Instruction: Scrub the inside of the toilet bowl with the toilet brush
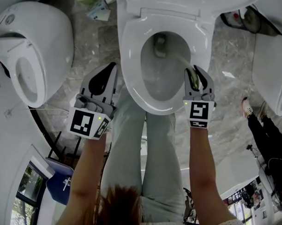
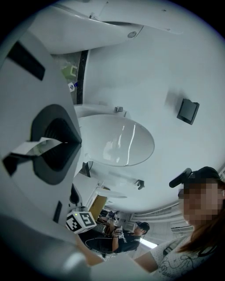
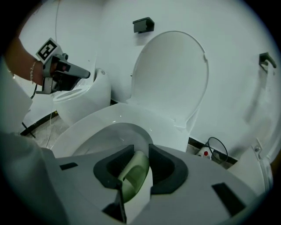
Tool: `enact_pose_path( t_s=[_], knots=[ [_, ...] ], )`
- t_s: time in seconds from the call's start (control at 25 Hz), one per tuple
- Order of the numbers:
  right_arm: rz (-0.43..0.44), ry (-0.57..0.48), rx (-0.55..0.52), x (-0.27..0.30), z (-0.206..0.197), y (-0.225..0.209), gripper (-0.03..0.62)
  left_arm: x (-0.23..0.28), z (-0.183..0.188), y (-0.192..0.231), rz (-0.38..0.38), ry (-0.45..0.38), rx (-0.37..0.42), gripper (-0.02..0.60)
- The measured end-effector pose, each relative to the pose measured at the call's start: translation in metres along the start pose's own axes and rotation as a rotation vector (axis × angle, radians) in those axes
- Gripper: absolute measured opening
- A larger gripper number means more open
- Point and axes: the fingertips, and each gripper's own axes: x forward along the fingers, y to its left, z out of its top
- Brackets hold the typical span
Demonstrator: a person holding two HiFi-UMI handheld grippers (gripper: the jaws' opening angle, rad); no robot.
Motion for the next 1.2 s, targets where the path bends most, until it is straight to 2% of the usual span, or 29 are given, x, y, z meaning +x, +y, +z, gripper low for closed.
enact_pose_path(
  t_s=[0.4,0.56,0.88,1.2],
  knots=[
    [0.126,-0.019,-0.312,-0.01,0.012,0.018,0.11,0.0,-0.003,-0.004,-0.014,0.008,-0.007,0.003],
    [0.16,-0.018,-0.359,-0.018,0.011,0.022,0.11,-0.001,-0.004,-0.004,-0.017,0.01,-0.008,0.003],
    [0.167,0.003,-0.224,-0.035,0.004,0.013,0.11,-0.004,-0.004,-0.007,-0.031,0.014,-0.006,0.003],
    [0.128,0.031,0.022,-0.065,-0.019,0.005,0.11,-0.003,-0.003,-0.014,-0.052,0.021,0.001,0.003]
  ],
)
